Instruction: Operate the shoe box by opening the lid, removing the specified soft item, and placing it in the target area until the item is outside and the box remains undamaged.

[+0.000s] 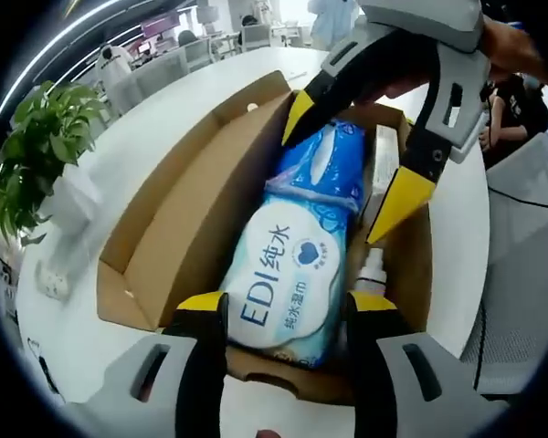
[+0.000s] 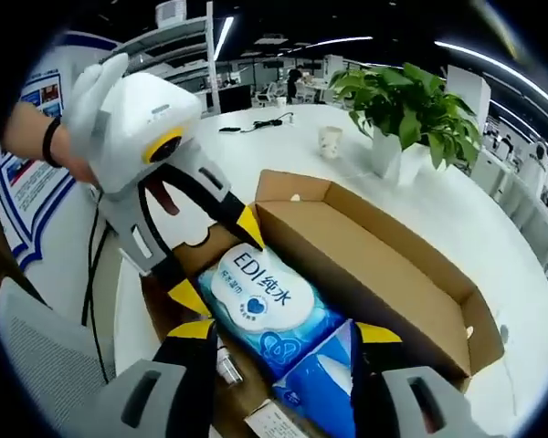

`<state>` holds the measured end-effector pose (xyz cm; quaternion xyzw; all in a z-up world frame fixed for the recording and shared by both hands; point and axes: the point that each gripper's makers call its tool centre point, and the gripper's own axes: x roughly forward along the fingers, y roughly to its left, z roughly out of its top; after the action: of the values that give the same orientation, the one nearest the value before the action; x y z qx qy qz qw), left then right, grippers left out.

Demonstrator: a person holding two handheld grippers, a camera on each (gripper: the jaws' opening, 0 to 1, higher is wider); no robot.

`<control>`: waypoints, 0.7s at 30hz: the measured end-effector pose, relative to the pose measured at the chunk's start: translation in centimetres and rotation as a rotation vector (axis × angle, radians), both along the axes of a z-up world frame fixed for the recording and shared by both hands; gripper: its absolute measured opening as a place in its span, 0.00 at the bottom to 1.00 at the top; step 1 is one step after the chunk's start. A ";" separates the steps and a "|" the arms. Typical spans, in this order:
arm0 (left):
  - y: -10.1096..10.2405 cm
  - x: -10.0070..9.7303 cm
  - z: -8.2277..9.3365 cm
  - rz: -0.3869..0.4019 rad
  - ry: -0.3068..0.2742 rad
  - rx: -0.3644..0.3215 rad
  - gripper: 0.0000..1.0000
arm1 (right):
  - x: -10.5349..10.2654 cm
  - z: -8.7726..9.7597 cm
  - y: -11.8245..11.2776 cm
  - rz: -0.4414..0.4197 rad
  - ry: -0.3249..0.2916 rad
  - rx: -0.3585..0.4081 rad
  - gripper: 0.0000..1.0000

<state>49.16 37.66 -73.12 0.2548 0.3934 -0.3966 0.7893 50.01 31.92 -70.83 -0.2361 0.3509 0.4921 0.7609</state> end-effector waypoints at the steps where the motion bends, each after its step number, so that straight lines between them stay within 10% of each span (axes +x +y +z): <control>1: 0.0 0.0 0.0 -0.002 0.001 0.003 0.52 | 0.1 -0.1 0.1 0.006 0.000 -0.002 0.57; 21: 0.1 0.5 -2.4 -0.093 0.031 0.093 0.60 | 0.3 -4.0 2.0 0.215 -0.011 -0.109 0.59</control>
<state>49.61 37.76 -75.56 0.3033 0.4114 -0.4181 0.7510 50.27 33.95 -74.83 -0.3161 0.3457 0.5497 0.6917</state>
